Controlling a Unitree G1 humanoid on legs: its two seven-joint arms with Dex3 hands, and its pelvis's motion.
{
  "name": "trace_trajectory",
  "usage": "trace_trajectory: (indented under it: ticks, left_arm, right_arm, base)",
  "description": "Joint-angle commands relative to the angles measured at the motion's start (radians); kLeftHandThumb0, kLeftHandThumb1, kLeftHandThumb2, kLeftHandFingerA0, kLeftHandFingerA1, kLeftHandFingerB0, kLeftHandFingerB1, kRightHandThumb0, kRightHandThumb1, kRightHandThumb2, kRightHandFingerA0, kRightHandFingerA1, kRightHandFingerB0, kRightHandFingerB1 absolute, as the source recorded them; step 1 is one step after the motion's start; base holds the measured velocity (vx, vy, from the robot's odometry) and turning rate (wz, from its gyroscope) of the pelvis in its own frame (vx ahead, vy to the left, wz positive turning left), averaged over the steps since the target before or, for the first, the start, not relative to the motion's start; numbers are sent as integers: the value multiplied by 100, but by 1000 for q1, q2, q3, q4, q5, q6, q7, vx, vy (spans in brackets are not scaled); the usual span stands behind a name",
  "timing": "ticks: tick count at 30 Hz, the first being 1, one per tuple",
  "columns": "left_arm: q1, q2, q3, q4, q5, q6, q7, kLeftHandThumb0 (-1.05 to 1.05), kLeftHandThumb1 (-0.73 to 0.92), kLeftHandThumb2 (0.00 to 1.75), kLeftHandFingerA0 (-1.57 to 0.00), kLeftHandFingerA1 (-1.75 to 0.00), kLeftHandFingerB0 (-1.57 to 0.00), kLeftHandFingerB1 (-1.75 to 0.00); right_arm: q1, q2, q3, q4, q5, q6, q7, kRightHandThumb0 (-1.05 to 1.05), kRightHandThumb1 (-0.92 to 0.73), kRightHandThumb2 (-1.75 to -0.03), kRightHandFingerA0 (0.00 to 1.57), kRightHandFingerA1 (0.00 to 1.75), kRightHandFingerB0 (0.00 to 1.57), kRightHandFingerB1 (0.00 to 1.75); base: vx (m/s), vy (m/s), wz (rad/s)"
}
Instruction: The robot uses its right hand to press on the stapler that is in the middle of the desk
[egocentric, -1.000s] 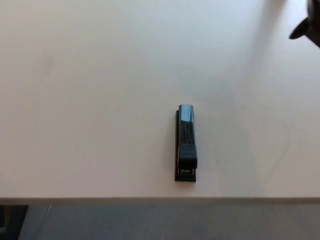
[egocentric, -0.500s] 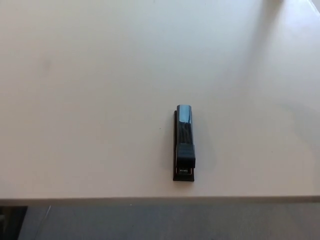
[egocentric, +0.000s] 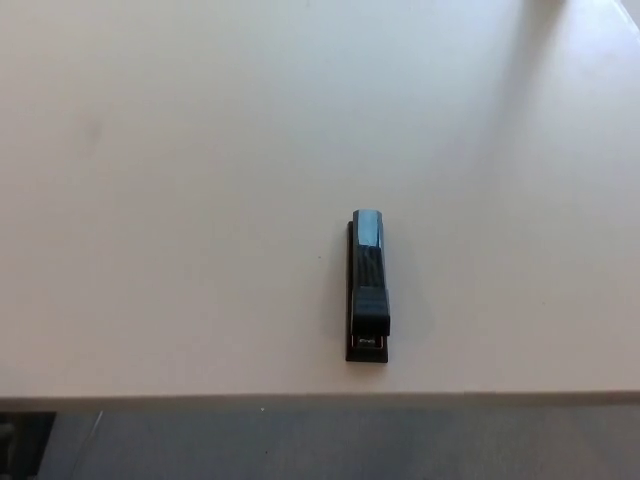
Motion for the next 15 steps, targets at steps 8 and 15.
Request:
trace_trajectory:
  ticks: [8, 15]
  left_arm:
    - [-9, 21, 17, -11, -7, 76, 21, -56, 92, 69, -23, -46, -17, -41]
    - [14, 19, 12, -20, 0, 79, 18, -33, 69, 120, -6, -51, -5, -51]
  right_arm:
    - [58, 137, 349, 343, -236, 103, -264, -17, -79, -63, 92, 80, 67, 47]
    - [101, 196, 420, 364, -228, 170, -229, -8, -76, -62, 79, 77, 60, 45]
  base:
    - [0, 0, 0]
    - [0, 0, 0]
